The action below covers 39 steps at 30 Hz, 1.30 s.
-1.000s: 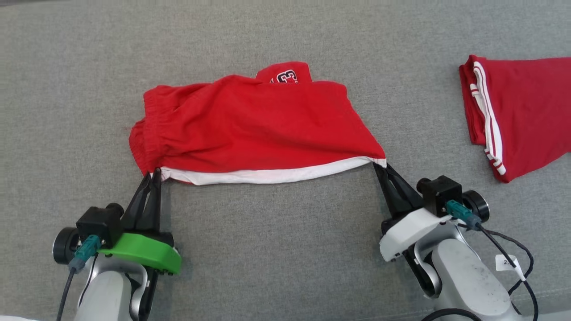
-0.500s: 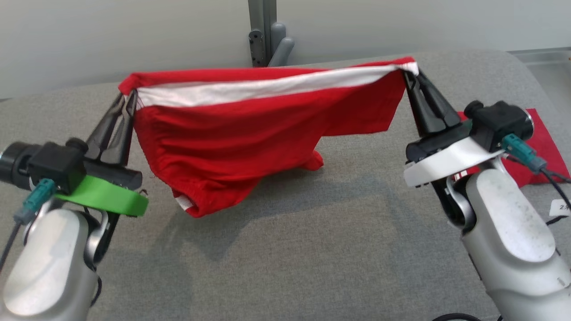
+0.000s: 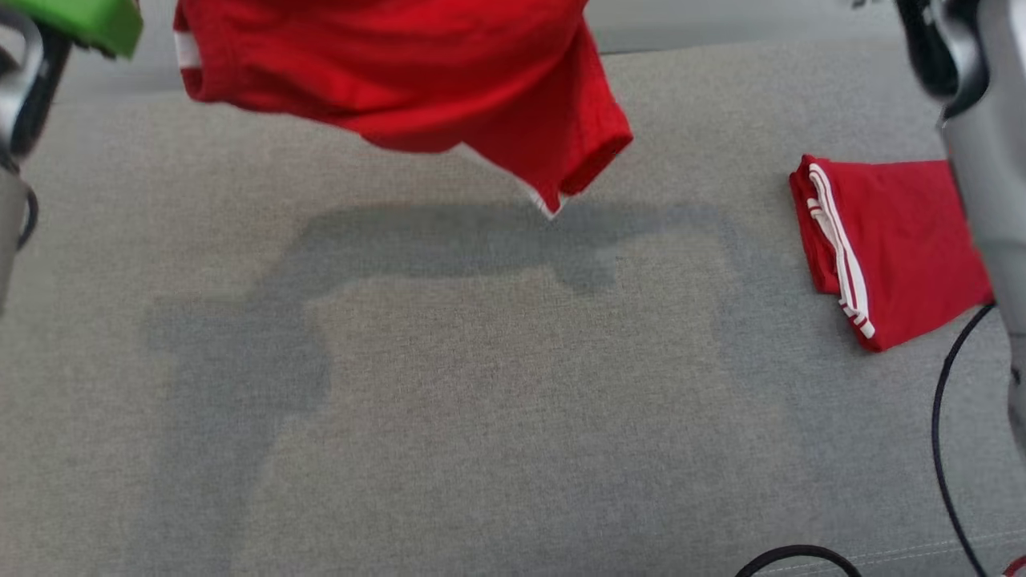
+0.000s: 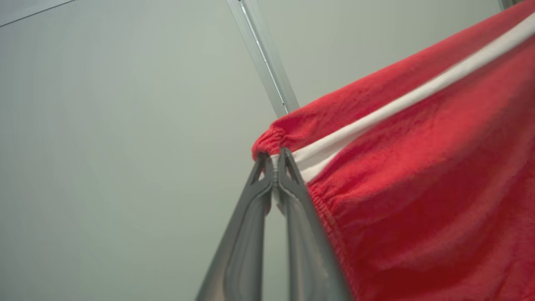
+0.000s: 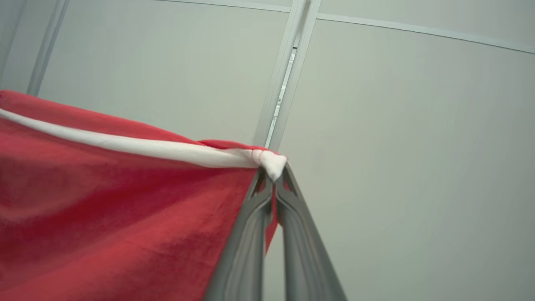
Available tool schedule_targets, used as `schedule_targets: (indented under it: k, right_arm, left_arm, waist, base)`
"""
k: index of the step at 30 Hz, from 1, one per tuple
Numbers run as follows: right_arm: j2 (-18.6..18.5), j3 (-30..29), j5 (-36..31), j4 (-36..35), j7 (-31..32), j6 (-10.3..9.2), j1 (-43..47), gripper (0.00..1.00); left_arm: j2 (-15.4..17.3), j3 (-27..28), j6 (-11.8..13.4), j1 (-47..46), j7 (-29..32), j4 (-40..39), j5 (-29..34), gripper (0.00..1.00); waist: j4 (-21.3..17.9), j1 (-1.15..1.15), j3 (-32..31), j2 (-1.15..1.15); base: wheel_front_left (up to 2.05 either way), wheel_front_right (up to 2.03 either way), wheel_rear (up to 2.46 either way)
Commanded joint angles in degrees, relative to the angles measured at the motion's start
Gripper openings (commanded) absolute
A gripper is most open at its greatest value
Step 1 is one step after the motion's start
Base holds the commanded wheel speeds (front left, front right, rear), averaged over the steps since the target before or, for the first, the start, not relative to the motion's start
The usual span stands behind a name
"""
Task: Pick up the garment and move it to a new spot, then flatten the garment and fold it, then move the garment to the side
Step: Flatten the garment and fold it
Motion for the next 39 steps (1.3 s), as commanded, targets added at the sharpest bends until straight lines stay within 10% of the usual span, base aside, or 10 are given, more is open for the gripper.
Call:
schedule_targets:
  k: [1,14,28,39]
  right_arm:
    - [0.35,-0.23,-1.0,1.29,-0.01,-0.12,-3.37,0.0]
    - [1.12,-6.85,-12.1,10.93,-0.15,-0.12,-23.58,0.0]
    - [-0.52,3.48,-4.89,2.53,-0.16,-0.12,6.99,0.0]
    - [-0.9,7.77,3.34,2.16,-0.16,-0.12,35.41,0.0]
  left_arm:
    - [0.26,-0.89,0.08,-3.66,-0.44,1.42,0.6,0.0]
    - [-2.03,-5.7,0.08,-27.2,-5.66,8.86,2.45,0.0]
    - [-1.03,-8.38,0.08,5.92,-5.68,4.96,-9.72,0.0]
    - [-8.08,1.82,0.08,38.05,-5.49,8.5,-15.27,0.0]
  waist:
    - [-0.1,0.0,17.1,0.0]
    - [-2.65,0.0,29.02,0.0]
    - [-3.57,0.0,23.41,0.0]
    - [-3.76,0.0,7.6,0.0]
  base:
    - [0.0,0.0,0.0]
    - [0.0,0.0,0.0]
    - [0.0,0.0,0.0]
    - [0.0,0.0,0.0]
